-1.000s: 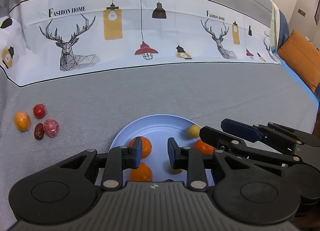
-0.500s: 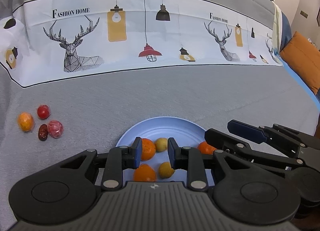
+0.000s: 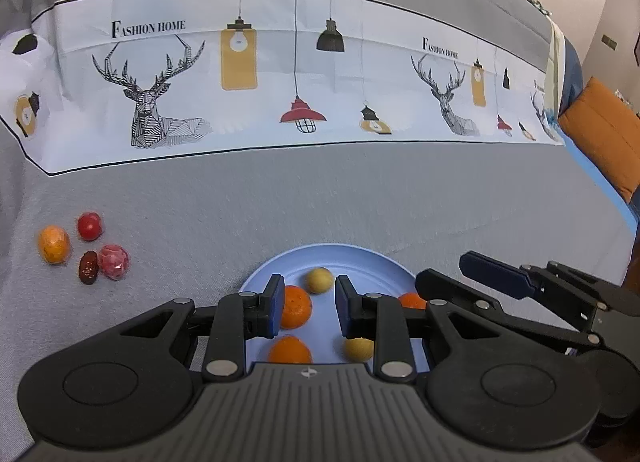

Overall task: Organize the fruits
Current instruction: 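Lift both open tools and move them back toward the fruit row, then grasp a red date with the left tool while the right tool grasps the pink bagged fruit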

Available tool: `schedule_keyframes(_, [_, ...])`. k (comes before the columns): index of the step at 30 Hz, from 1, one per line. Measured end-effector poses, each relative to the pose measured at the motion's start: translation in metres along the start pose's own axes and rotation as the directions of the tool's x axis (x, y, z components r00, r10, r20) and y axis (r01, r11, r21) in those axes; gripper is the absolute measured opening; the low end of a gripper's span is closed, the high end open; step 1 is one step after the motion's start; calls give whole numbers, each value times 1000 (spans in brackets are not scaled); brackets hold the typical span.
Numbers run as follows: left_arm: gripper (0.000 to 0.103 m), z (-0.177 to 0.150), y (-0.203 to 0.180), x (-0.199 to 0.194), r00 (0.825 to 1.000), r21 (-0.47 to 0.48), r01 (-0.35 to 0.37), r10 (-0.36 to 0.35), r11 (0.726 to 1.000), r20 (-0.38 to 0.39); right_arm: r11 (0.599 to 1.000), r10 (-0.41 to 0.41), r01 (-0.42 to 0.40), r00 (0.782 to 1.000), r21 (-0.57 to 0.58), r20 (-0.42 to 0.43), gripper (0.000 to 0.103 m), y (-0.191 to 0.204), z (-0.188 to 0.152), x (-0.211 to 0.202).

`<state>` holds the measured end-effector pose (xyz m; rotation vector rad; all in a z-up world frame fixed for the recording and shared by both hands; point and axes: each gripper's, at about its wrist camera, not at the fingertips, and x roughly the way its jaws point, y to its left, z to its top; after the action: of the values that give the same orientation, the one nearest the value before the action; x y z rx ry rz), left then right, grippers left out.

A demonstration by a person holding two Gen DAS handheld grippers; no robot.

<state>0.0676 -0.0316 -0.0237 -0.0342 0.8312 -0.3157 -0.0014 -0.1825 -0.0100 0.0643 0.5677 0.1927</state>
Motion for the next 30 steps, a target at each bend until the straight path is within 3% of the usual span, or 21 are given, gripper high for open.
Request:
schedule_keyframes(12, [28,3,12,-10,1000,-40,-8,8,999,12,1000,12,-12,1000,-10,23,44,8,8,-10])
schedule_keyframes(21, [28,8,29,-21,1000,-131,26,-25,991,9,997,74,-74,996,2,58,31,15,26,-22])
schedule_keyframes(25, [28,29,48,-18,998,-281,21,-38,959,-56,993,106,-108,993,42,50,27,15,32,-19])
schedule_keyframes(30, [28,62,70,-1,999,-283,-24,9,959,-54,984,130,-135,990,114,46,26,12,38,-17])
